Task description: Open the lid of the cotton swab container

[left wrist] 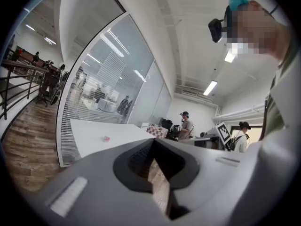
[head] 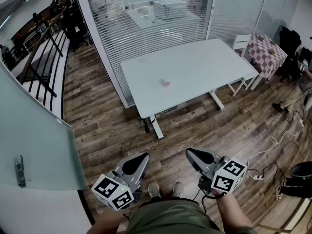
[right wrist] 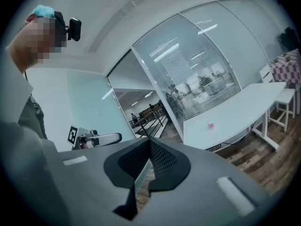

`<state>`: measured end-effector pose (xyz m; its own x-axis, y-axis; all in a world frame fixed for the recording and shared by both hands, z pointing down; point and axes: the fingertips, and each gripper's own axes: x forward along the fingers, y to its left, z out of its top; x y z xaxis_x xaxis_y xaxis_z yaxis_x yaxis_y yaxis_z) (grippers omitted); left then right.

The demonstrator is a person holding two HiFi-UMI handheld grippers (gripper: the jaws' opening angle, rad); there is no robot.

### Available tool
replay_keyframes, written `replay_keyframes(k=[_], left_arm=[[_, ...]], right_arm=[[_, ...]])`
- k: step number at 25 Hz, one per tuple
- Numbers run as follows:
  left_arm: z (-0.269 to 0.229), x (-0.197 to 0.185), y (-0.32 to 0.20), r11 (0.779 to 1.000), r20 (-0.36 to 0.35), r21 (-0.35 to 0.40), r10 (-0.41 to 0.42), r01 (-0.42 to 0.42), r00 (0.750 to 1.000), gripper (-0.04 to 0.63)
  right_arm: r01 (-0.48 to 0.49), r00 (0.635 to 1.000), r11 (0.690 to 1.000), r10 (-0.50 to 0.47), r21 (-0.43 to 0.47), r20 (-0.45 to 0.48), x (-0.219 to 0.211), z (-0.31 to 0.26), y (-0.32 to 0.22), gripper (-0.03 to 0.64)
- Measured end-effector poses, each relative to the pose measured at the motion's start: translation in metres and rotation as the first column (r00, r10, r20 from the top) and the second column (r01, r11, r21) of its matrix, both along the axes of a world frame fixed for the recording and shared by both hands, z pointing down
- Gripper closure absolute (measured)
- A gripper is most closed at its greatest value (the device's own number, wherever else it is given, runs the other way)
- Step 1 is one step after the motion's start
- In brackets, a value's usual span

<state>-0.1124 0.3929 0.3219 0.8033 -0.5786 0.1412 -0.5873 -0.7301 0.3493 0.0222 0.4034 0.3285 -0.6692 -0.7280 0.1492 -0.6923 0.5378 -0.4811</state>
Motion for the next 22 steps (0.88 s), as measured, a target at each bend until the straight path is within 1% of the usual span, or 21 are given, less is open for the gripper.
replay_keyframes(k=[4,10,22], left_arm=[[-0.001,0.008,-0.004,1.000,0.004,-0.001,-0.001,0.001,1.000,0.588],[0.001,0.022,-0.001,1.000,0.010,-0.003,-0.004,0.004,1.000,0.588],[0.008,0.061,0.010,0.998,0.018,-0.006,-0.057,0.057,0.998,0.588]], right_arm=[[0.006,1.000,1.000,-0.006,-0.001,0.006,0.007,-0.002,-0.003,0.607],[0.023,1.000,1.000,-0.023,0.000,-0.015,0.017,0.002,0.000,0.607],[0.056,0.998,0.998,-0.056,-0.007,0.003,0.058,0.008,0.004,0.606]])
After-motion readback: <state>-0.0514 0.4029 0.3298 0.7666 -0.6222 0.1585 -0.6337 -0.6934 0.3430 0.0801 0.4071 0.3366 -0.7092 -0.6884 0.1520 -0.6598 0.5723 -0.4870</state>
